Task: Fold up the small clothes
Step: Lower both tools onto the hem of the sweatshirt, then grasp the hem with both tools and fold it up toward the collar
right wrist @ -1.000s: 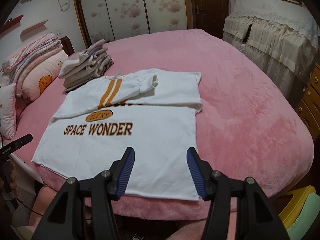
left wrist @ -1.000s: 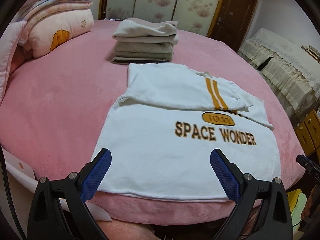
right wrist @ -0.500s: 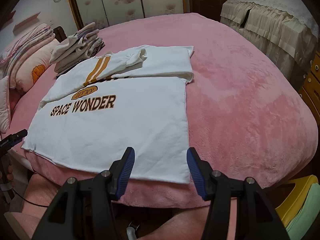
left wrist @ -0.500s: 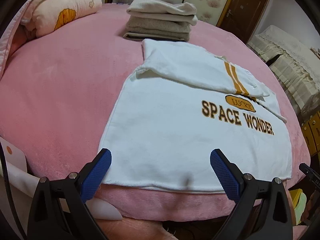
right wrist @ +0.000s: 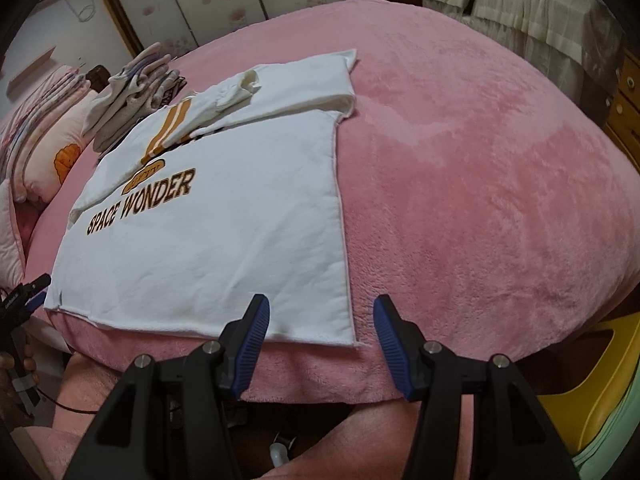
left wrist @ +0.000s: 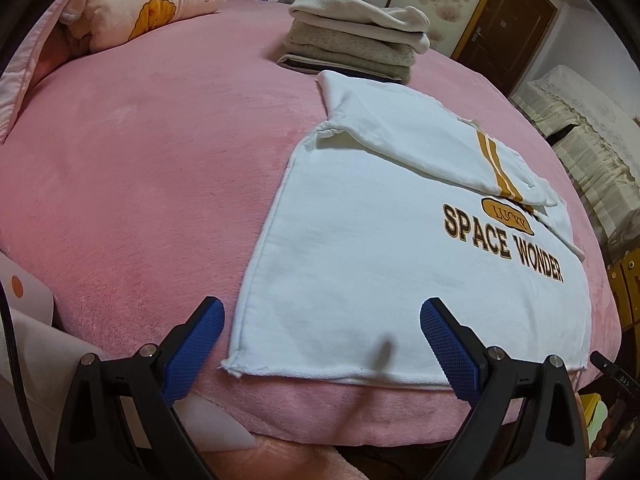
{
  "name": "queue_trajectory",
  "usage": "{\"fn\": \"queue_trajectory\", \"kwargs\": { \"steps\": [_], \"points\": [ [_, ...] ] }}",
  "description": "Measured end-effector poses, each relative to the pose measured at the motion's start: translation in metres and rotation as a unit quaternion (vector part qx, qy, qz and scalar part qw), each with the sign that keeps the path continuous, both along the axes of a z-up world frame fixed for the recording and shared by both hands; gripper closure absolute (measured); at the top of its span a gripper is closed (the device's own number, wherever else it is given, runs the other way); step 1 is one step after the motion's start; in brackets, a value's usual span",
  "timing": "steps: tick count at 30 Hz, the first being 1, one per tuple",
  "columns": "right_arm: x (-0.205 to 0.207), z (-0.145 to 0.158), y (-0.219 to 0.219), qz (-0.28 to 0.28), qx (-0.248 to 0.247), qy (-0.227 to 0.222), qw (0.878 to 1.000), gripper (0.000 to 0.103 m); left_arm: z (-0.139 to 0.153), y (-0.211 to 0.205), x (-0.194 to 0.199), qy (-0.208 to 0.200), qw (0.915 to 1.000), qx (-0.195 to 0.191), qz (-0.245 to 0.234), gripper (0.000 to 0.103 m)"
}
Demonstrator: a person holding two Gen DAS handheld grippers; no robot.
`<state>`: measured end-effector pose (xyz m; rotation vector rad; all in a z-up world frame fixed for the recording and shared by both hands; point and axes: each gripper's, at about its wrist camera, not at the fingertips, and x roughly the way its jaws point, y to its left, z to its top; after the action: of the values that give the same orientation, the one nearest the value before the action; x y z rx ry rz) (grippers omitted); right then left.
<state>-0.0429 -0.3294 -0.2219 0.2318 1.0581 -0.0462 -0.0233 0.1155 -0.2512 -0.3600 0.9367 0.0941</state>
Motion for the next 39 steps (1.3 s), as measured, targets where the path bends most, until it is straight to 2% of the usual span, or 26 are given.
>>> {"fn": "queue_trajectory", "kwargs": {
  "steps": [9, 11, 13, 18, 20, 23, 25, 26, 27, 29, 33, 37, 39],
  "points": [
    [0.003, -0.025, -0.014, -0.011, 0.050, 0.023, 0.998, 0.049, -0.002, 0.013, -0.009, -0.003, 0.9998, -0.019, 0.009, 0.006],
    [0.004, -0.028, -0.017, -0.012, 0.060, 0.026, 0.998, 0.049, -0.005, 0.014, -0.008, -0.003, 0.9995, -0.029, 0.006, 0.011],
    [0.005, -0.030, -0.018, -0.012, 0.066, 0.028, 0.997, 0.049, -0.010, 0.014, -0.006, 0.002, 0.9992, -0.039, 0.002, 0.021],
    [0.006, -0.032, -0.016, 0.003, 0.081, 0.031, 0.996, 0.065, -0.021, 0.009, -0.003, 0.014, 0.9986, -0.051, -0.010, 0.029],
    [0.007, -0.033, -0.015, 0.008, 0.085, 0.033, 0.996, 0.083, -0.024, 0.010, -0.003, 0.018, 0.9985, -0.052, -0.010, 0.035],
    [0.008, -0.034, -0.016, 0.008, 0.089, 0.034, 0.995, 0.094, -0.027, 0.015, -0.004, 0.025, 0.9979, -0.060, 0.000, 0.053],
    [0.008, -0.032, -0.015, 0.010, 0.091, 0.033, 0.995, 0.096, -0.029, 0.017, -0.003, 0.037, 0.9972, -0.065, 0.004, 0.084],
    [0.007, -0.031, -0.014, 0.012, 0.087, 0.032, 0.996, 0.097, -0.030, 0.018, -0.003, 0.043, 0.9965, -0.071, 0.003, 0.093],
    [0.007, -0.030, -0.013, 0.014, 0.083, 0.031, 0.996, 0.097, -0.031, 0.019, -0.002, 0.048, 0.9958, -0.078, 0.004, 0.095],
    [0.007, -0.025, -0.011, 0.021, 0.075, 0.026, 0.997, 0.097, -0.028, 0.020, -0.001, 0.055, 0.9948, -0.085, 0.009, 0.097],
    [0.004, 0.002, -0.016, 0.032, 0.080, -0.006, 0.996, 0.098, -0.019, 0.031, 0.001, 0.058, 0.9884, -0.136, 0.034, 0.098],
    [0.011, 0.042, -0.026, 0.032, 0.101, -0.057, 0.993, 0.098, 0.008, 0.037, 0.007, 0.023, 0.9796, -0.195, 0.045, 0.098],
    [0.022, 0.065, -0.029, 0.037, 0.108, -0.083, 0.990, 0.098, 0.023, 0.038, 0.015, 0.003, 0.9770, -0.208, 0.047, 0.098]
  ]
}}
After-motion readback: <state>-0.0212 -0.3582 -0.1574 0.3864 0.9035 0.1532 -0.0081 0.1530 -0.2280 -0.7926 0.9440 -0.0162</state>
